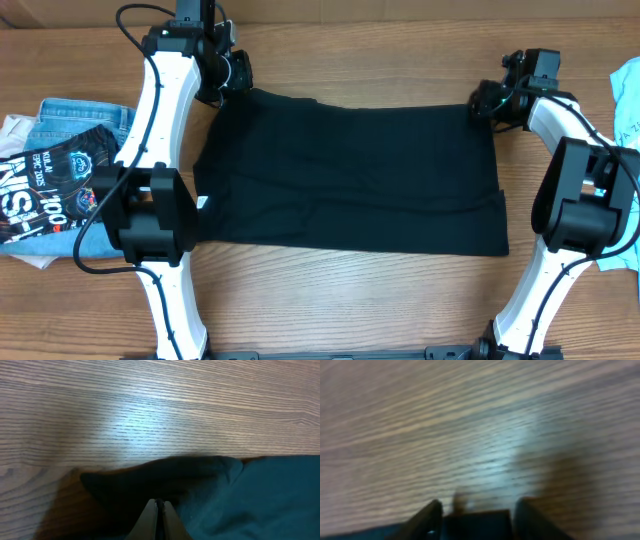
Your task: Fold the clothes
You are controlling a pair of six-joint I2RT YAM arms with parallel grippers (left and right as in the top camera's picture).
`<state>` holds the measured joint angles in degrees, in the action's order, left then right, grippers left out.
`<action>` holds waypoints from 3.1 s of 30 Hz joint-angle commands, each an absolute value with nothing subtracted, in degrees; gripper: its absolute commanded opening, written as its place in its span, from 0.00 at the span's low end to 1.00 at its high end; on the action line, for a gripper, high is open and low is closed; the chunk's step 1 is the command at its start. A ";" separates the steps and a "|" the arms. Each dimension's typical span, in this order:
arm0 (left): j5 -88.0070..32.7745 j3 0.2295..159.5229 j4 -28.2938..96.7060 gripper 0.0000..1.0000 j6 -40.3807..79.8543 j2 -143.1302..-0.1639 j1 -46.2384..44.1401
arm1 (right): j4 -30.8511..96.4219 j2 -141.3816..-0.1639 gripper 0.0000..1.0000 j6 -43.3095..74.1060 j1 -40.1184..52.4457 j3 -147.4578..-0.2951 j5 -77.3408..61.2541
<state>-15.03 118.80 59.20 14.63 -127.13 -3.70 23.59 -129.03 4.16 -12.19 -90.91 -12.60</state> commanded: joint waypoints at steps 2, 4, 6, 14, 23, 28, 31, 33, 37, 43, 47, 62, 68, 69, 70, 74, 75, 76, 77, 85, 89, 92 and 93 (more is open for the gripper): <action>-13.10 119.24 59.35 0.04 15.05 -127.09 -3.92 | 25.23 -131.66 0.30 4.69 -12.21 -90.83 -9.47; -13.04 119.24 59.35 0.04 15.05 -127.09 -3.92 | 25.89 -131.66 0.15 4.67 -12.34 -90.83 -9.47; -12.75 119.24 59.33 0.04 15.05 -127.09 -3.92 | 26.37 -131.63 0.04 4.69 -12.38 -90.83 -9.47; -11.84 119.24 59.81 0.04 15.05 -127.07 -3.88 | 29.47 -127.74 0.04 4.69 -13.17 -91.31 -9.43; -12.01 119.35 65.19 0.04 15.05 -126.52 -3.79 | 46.26 -116.29 0.04 6.00 -15.81 -95.35 -8.38; -12.08 119.37 75.16 0.04 15.05 -126.45 -3.77 | 60.38 -112.36 0.04 5.98 -17.02 -95.35 -8.36; -12.03 119.37 80.95 0.04 15.03 -126.45 -3.77 | 67.96 -112.03 0.04 5.98 -17.74 -95.33 -8.36; -11.49 119.37 85.41 0.04 14.98 -126.45 -3.73 | 72.47 -112.03 0.04 5.98 -18.13 -95.20 -7.90; -11.40 119.35 92.31 0.04 14.17 -126.45 -3.79 | 77.65 -112.03 0.04 5.93 -18.46 -95.18 -5.65; -11.27 119.26 96.57 0.04 12.73 -126.45 -3.84 | 83.55 -112.03 0.04 5.96 -18.46 -94.50 -4.95; -11.46 117.60 96.86 0.04 11.97 -126.45 -4.43 | 85.95 -112.03 0.04 5.96 -18.46 -93.60 -4.84; -8.36 106.85 96.88 0.04 10.37 -126.45 -5.80 | 90.45 -112.05 0.18 5.98 -18.46 -92.88 -2.85; -6.92 106.85 96.88 0.20 10.28 -126.45 -5.65 | 90.89 -112.05 0.19 5.96 -18.46 -92.88 -2.57; -6.87 106.85 96.88 0.23 10.26 -126.45 -5.65 | 90.78 -112.03 0.19 5.98 -18.46 -92.88 -2.59; -6.92 106.85 96.88 0.26 10.24 -126.45 -5.67 | 90.72 -112.05 0.19 5.98 -18.46 -92.88 -2.59; -6.87 106.85 96.88 0.27 10.24 -126.45 -6.07 | 90.35 -112.05 0.19 5.98 -18.46 -92.88 -2.59; -6.90 106.83 96.86 0.25 10.26 -126.45 -6.04 | 90.24 -112.03 0.19 5.98 -18.46 -92.88 -2.61; -6.92 106.85 96.86 0.24 10.26 -126.45 -6.04 | 90.11 -112.03 0.19 5.98 -18.46 -92.90 -2.61; -7.09 106.85 96.73 0.22 10.26 -126.45 -6.04 | 89.91 -112.05 0.20 5.98 -18.46 -92.88 -2.63; -9.50 106.87 92.71 0.27 9.82 -126.45 -6.07 | 88.09 -112.09 0.43 5.91 -18.46 -92.16 -4.58; -10.15 106.85 91.20 0.30 9.87 -126.45 -6.09 | 85.30 -112.09 0.70 5.72 -18.50 -88.27 -4.84; -10.15 106.85 90.24 0.33 10.31 -126.45 -6.09 | 81.87 -112.09 0.75 3.84 -18.50 -84.38 -6.37; -10.13 106.85 89.95 0.33 10.31 -126.45 -6.09 | 80.86 -112.09 0.75 3.75 -18.50 -83.40 -6.61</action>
